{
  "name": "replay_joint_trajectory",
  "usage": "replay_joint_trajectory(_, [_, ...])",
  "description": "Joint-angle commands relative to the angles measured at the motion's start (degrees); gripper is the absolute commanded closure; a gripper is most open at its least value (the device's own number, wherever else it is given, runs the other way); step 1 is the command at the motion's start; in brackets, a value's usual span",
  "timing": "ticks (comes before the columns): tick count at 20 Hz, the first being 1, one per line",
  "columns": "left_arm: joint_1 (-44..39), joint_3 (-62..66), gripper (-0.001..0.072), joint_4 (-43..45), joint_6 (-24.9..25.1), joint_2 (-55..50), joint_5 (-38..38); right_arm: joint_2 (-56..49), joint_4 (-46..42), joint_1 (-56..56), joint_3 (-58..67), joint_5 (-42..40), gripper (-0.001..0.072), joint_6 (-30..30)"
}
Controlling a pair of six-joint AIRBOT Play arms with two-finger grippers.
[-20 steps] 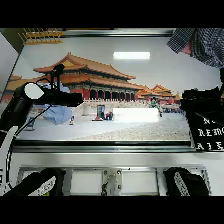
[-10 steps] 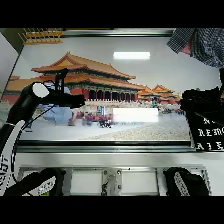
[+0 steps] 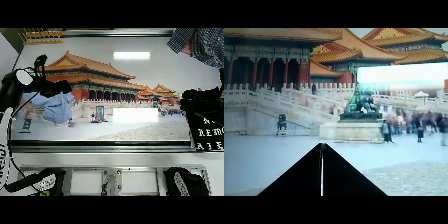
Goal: Fold the clothes and pants, and hang the long-sleeved shirts on hangers.
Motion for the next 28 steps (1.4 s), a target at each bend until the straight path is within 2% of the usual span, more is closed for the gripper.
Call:
replay_joint_trajectory(1, [3.45, -1.42, 0.0024, 11.26, -4.42, -3.45, 1.09, 0.0, 0.0, 0.04, -0.04, 0.02, 0.0693, 0.02])
replay_joint_trajectory(4, [2.6, -6.03, 0.0024, 11.82, -4.96, -8.94, 5.57, 0.0, 0.02, 0.04, -0.04, 0.02, 0.0693, 0.02])
replay_joint_trajectory(10, [-0.83, -6.27, 0.0032, 11.89, -5.27, -16.04, 8.09, 0.0, 0.02, 0.04, -0.04, 0.02, 0.0693, 0.02])
replay_joint_trajectory(13, [-2.6, -6.25, 0.0705, 11.74, -5.53, -15.06, 8.07, 0.0, 0.02, 0.04, -0.04, 0.02, 0.0694, 0.02])
replay_joint_trajectory(15, [-4.37, -6.21, 0.0702, 9.68, -5.55, -11.41, 8.2, 0.0, 0.02, 0.04, -0.04, 0.02, 0.0693, 0.02])
replay_joint_trajectory(17, [-7.91, -6.21, 0.0702, 2.69, -5.27, -5.57, 8.68, 0.0, 0.0, 0.04, -0.04, 0.02, 0.0694, 0.02])
replay_joint_trajectory(19, [-14.21, -6.21, 0.0702, -6.25, -4.76, 0.35, 10.84, 0.0, 0.02, 0.04, -0.04, 0.02, 0.0693, 0.02])
replay_joint_trajectory(21, [-22.95, -6.21, 0.0702, -12.39, -4.85, 4.68, 16.92, 0.0, 0.02, 0.04, -0.04, 0.02, 0.0693, 0.02])
replay_joint_trajectory(23, [-32.87, -5.2, 0.0702, -14.19, -4.98, 6.12, 25.11, 0.0, 0.09, 0.04, -0.04, 0.02, 0.0694, 0.04])
replay_joint_trajectory(26, [-43.67, 2.89, 0.0702, -13.92, -4.9, 1.22, 28.46, 0.02, 2.56, 0.04, -0.02, 0.02, 0.0694, 0.04])
replay_joint_trajectory(27, [-45.4, 6.08, 0.0662, -13.44, -4.74, -1.07, 28.39, 0.0, 2.58, 0.04, -0.02, -0.04, 0.0694, 0.04])
replay_joint_trajectory(28, [-46.01, 9.09, 0.0361, -12.37, -4.83, -3.13, 27.93, 0.0, 2.54, 0.04, -0.02, -0.2, 0.0694, 0.02])
